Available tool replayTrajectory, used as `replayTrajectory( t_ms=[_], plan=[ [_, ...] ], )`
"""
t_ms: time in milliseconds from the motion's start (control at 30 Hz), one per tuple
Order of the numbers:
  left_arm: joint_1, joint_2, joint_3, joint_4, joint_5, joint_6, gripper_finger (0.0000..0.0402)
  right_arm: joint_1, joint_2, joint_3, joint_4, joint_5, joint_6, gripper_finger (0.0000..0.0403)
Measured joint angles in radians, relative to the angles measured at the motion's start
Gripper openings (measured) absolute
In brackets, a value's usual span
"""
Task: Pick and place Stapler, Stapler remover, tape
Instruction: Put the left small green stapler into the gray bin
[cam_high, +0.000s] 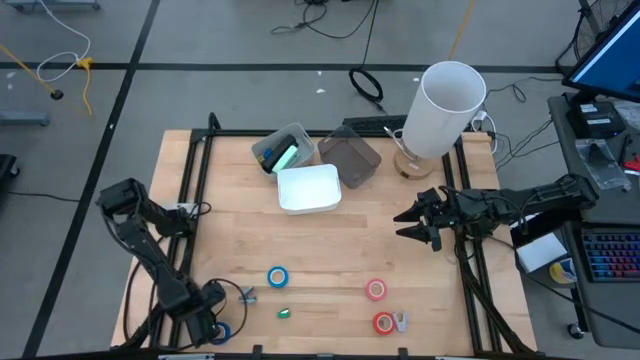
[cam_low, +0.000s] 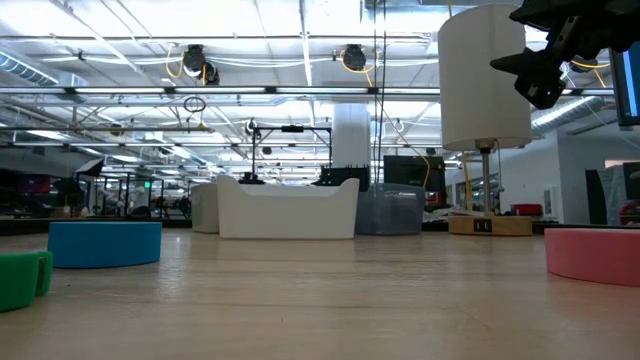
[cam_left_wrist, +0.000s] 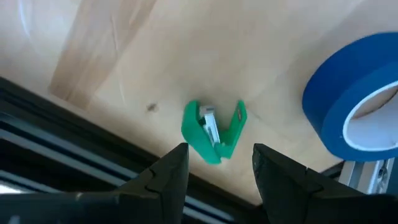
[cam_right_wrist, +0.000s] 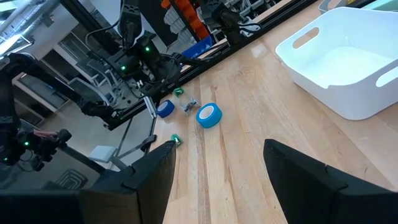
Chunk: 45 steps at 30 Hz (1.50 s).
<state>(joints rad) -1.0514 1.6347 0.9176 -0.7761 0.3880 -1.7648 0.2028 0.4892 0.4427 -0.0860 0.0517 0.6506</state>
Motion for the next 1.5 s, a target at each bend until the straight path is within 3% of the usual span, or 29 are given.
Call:
replayTrajectory(
  t_ms=[233,667,1367,1500],
  plan=[
    [0.041,0.000,0.000,-0.003,0.038,-0.062,0.0180,0.000,0.000,0.000,0.000,0.000,0.000,0.0238],
    [0.013,0.001,0.001,0.059,-0.072,-0.047,0.0180,0.000,0.000,0.000,0.000,0.002,0.000,0.0238],
    [0.006,0.027,0.003,-0.005,-0.076,-0.074,0.0179,0.000,0.000,0.000,0.004,0.004,0.000,0.0238],
    [0.007,0.028,0.003,-0.038,-0.083,-0.081,0.0157,0.000,0.000,0.000,0.004,0.004,0.000,0.0238]
  ],
)
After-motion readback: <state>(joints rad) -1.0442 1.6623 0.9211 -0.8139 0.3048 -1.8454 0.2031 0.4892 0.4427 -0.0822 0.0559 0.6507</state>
